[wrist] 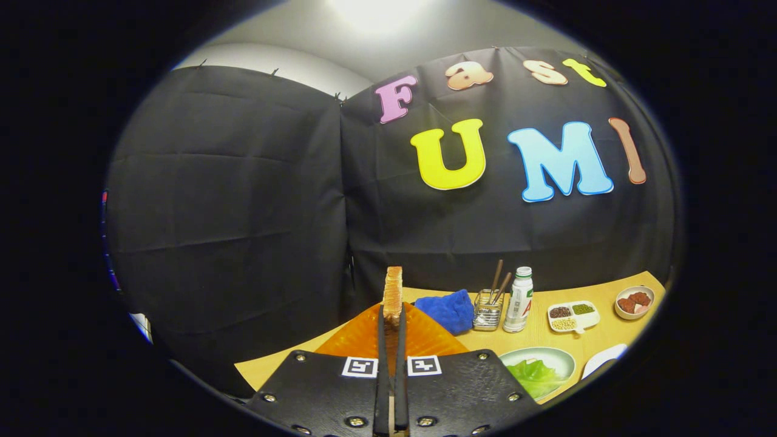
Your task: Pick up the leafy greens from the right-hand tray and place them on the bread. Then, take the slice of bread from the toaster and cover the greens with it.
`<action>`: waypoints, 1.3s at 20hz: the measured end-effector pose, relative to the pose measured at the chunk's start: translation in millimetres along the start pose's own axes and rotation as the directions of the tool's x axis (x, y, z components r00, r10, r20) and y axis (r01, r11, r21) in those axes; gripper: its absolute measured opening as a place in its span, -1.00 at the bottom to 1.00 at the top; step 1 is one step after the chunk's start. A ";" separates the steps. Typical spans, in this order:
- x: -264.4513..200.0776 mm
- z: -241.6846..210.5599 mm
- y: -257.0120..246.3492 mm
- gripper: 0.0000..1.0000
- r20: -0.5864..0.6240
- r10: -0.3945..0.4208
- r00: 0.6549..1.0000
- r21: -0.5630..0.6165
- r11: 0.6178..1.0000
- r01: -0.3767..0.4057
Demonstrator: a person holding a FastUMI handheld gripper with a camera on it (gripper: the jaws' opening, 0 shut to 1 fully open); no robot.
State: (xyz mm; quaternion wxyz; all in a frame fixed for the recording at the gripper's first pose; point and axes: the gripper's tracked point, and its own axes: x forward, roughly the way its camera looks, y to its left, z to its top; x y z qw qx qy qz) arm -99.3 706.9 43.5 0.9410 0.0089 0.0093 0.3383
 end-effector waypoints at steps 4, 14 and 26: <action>-20.8 3.4 -33.6 -0.93 0.010 -0.054 0.999 -0.013 0.998 0.054; -55.6 -43.7 -109.9 -0.93 -0.059 -0.174 0.983 -0.026 0.985 0.173; -59.8 -90.2 -186.2 -0.93 -0.127 -0.287 0.949 0.044 0.955 0.295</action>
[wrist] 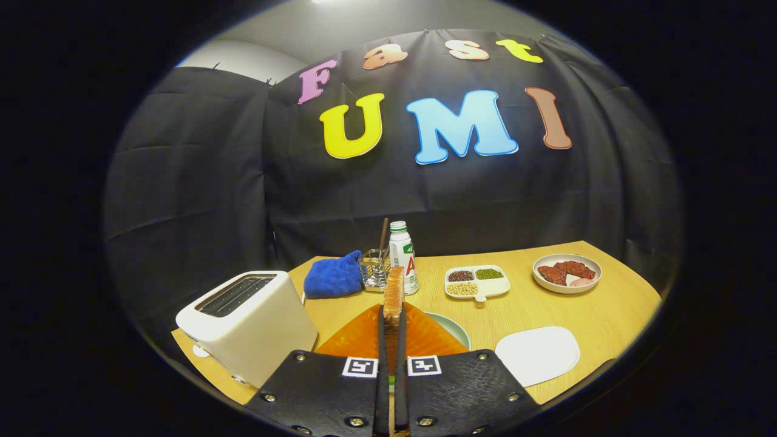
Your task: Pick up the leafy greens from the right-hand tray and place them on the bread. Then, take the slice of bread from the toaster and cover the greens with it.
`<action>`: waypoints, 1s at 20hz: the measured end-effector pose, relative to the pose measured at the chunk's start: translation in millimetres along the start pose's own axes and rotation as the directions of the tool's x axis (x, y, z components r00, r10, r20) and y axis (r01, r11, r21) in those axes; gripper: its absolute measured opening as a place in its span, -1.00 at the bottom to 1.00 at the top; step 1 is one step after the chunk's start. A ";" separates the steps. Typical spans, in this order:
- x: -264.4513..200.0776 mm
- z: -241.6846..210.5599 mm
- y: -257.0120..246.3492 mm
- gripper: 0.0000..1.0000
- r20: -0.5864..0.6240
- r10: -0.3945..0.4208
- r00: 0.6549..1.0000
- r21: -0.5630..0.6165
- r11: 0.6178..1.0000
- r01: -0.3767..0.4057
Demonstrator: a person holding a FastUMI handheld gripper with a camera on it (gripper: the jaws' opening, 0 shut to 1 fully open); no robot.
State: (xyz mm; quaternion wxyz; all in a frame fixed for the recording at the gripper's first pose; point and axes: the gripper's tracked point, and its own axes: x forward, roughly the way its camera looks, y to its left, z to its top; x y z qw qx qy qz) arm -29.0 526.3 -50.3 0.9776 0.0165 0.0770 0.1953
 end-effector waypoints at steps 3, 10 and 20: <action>7.7 -11.1 7.9 -0.93 -0.020 0.026 0.999 0.021 0.999 -0.026; 17.5 -21.0 31.9 -0.92 -0.003 0.068 0.998 0.020 0.998 -0.067; 36.0 -42.8 21.6 -0.92 -0.031 0.096 0.995 0.113 0.989 -0.092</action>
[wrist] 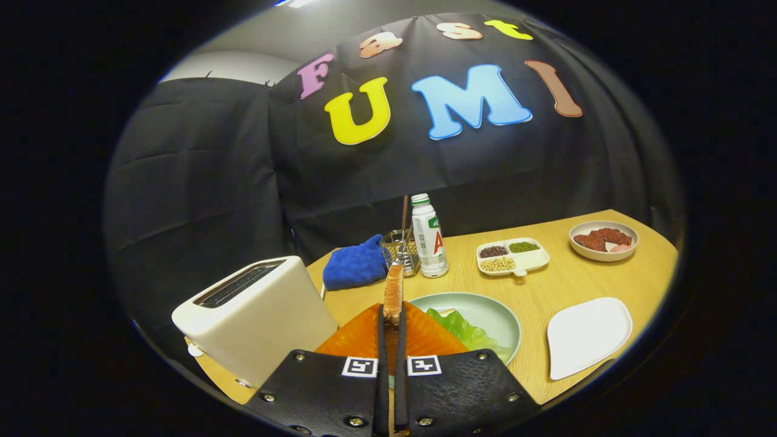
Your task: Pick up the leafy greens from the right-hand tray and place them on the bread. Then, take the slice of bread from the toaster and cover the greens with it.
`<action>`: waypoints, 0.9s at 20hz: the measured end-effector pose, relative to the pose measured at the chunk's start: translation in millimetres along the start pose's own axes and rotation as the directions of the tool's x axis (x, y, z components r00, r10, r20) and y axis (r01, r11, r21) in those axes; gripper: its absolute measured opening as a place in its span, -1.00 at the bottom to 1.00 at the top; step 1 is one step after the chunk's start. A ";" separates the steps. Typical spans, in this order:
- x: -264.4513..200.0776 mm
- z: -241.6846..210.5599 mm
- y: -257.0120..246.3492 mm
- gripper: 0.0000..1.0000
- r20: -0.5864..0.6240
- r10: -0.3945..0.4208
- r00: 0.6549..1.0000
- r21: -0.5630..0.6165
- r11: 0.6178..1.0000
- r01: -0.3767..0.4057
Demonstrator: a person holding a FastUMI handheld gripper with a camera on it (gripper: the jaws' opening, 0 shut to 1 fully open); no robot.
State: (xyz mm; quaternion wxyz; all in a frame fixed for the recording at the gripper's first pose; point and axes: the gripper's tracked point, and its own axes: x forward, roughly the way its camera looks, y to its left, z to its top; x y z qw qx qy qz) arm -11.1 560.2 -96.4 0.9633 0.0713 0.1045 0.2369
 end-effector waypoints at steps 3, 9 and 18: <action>0.8 -2.1 -21.7 -0.92 -0.015 -0.048 0.999 0.009 0.999 0.048; -2.2 -8.5 -41.3 -0.82 -0.041 -0.118 0.992 -0.086 0.990 0.114; -4.9 -14.2 -65.6 -0.20 -0.057 -0.194 0.979 -0.138 0.973 0.185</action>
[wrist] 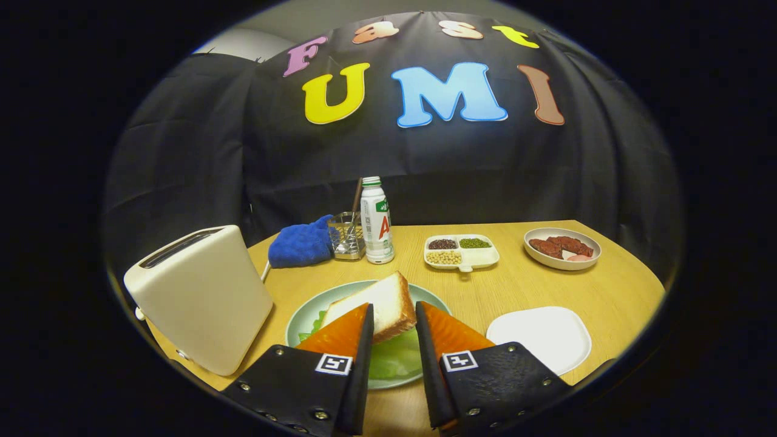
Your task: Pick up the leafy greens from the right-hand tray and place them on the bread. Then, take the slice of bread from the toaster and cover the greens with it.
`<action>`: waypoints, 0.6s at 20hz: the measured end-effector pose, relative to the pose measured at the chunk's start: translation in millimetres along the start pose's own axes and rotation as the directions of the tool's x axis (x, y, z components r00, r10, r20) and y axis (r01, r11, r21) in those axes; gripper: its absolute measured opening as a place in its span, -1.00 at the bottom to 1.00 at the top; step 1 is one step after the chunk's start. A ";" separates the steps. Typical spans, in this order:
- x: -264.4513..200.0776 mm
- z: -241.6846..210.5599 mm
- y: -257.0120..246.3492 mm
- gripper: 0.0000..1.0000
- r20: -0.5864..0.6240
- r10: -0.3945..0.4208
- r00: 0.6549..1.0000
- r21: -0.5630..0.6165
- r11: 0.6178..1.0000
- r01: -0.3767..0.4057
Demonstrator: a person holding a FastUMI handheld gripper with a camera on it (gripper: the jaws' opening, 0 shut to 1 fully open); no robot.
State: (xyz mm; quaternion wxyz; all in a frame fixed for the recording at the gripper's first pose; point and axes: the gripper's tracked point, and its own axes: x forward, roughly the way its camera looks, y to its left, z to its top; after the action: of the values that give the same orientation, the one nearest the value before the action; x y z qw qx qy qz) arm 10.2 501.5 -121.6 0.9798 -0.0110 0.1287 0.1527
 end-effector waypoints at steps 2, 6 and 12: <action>-2.0 1.7 -5.8 -0.21 0.008 -0.003 1.000 0.015 1.000 0.003; -11.2 14.6 -13.5 0.22 0.050 0.002 0.999 0.030 1.000 -0.003; -34.7 28.7 -41.6 0.22 0.102 -0.014 0.995 -0.004 1.000 0.014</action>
State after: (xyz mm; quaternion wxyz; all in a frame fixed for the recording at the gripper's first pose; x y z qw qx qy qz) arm -2.0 453.4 -85.8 0.9861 -0.0062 0.0782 0.1467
